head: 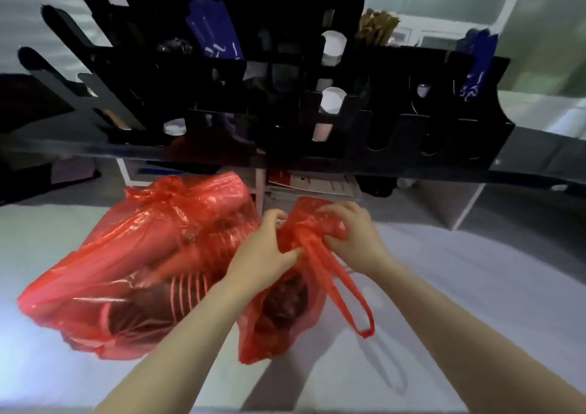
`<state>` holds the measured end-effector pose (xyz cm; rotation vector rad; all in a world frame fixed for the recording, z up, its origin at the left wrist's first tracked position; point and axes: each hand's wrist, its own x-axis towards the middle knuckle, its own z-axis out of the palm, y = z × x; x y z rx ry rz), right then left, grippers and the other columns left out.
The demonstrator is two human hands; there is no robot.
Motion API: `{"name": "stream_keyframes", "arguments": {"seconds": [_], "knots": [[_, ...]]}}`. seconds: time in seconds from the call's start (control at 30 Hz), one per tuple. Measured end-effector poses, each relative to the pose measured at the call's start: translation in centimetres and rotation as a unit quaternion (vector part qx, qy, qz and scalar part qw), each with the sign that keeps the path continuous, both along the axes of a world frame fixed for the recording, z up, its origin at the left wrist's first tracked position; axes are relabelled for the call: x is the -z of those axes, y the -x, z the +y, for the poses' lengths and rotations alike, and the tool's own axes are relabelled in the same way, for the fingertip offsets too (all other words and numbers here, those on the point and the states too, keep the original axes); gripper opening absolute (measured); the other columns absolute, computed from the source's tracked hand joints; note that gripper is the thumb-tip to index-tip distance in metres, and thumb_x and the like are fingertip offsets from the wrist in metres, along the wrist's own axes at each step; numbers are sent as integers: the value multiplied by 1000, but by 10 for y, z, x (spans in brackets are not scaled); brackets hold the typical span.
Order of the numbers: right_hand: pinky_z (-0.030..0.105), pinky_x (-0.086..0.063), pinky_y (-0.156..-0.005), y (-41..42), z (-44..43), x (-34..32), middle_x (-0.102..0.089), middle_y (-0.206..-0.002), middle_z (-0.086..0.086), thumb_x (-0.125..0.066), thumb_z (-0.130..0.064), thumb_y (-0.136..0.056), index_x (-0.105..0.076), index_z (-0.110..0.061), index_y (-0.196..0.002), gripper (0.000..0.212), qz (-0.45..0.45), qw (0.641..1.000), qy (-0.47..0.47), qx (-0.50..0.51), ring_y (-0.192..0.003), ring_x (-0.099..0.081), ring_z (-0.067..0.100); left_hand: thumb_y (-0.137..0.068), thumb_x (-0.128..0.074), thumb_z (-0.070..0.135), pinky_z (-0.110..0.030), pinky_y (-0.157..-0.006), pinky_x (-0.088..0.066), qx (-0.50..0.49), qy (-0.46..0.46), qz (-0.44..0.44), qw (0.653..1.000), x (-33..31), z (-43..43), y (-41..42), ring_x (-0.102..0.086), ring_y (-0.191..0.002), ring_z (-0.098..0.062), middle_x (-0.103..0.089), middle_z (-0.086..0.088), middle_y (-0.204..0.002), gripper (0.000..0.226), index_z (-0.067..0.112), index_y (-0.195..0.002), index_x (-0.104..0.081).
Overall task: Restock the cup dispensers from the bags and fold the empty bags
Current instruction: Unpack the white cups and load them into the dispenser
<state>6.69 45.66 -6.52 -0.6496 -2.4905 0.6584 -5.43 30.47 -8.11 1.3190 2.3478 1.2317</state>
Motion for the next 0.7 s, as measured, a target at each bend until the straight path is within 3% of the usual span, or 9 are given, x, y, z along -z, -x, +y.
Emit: {"name": "stream_keyframes", "arguments": {"seconds": [0.07,0.13,0.23,0.37,0.5,0.6,0.7], "knots": [[21,-25,-98,10,1,5,-47,-121,-6,-63,-14,-79,-60,-31,-121,46,1,999,-26,-45,-115,-31,13,-73,-71,39,-23,-85,-39,-12,1,5,1000,6,4,-9,-54,-109,-6,-55,15,-120,62,34,-126,-39],[24,-31,-96,19,4,7,-53,-121,-2,-60,-13,-82,-65,-23,-115,35,-25,996,-52,-71,-117,-36,19,-78,-70,26,-13,-82,-37,-40,-36,2,999,11,5,-13,-55,-105,-5,-57,17,-112,48,31,-121,-51],[33,-40,-88,18,18,5,-62,-110,0,-55,-14,-87,-66,-19,-104,21,-68,992,-95,-56,-108,-49,24,-84,-64,6,-5,-76,-38,-111,-96,-23,989,13,1,-11,-62,-94,-9,-67,12,-95,24,25,-98,-66],[40,-48,-79,-10,50,-2,-70,-94,2,-45,-26,-96,-62,-23,-101,18,-60,995,-74,9,-89,-62,29,-86,-60,1,-10,-73,-40,-161,-118,-21,980,5,11,-3,-63,-83,-9,-68,10,-83,24,23,-81,-68],[38,-44,-63,-28,68,-1,-67,-88,13,-36,-23,-95,-55,-19,-96,20,-60,994,-53,77,-80,-58,37,-89,-59,6,-3,-71,-39,-177,-152,-42,972,1,39,-14,-59,-83,3,-63,18,-85,19,24,-90,-65],[36,-41,-64,-50,86,-2,-66,-93,13,-38,-18,-93,-57,-19,-105,23,-10,988,-11,152,-85,-58,37,-93,-55,11,-6,-69,-40,-212,-196,-93,953,1,52,-29,-56,-90,1,-59,16,-94,17,23,-105,-58],[36,-41,-61,-69,97,-6,-67,-91,10,-38,-14,-90,-52,-21,-108,24,2,990,24,137,-78,-58,33,-92,-55,15,-3,-71,-39,-188,-224,-29,956,-2,63,-50,-55,-89,7,-58,18,-96,16,28,-101,-56]]}}
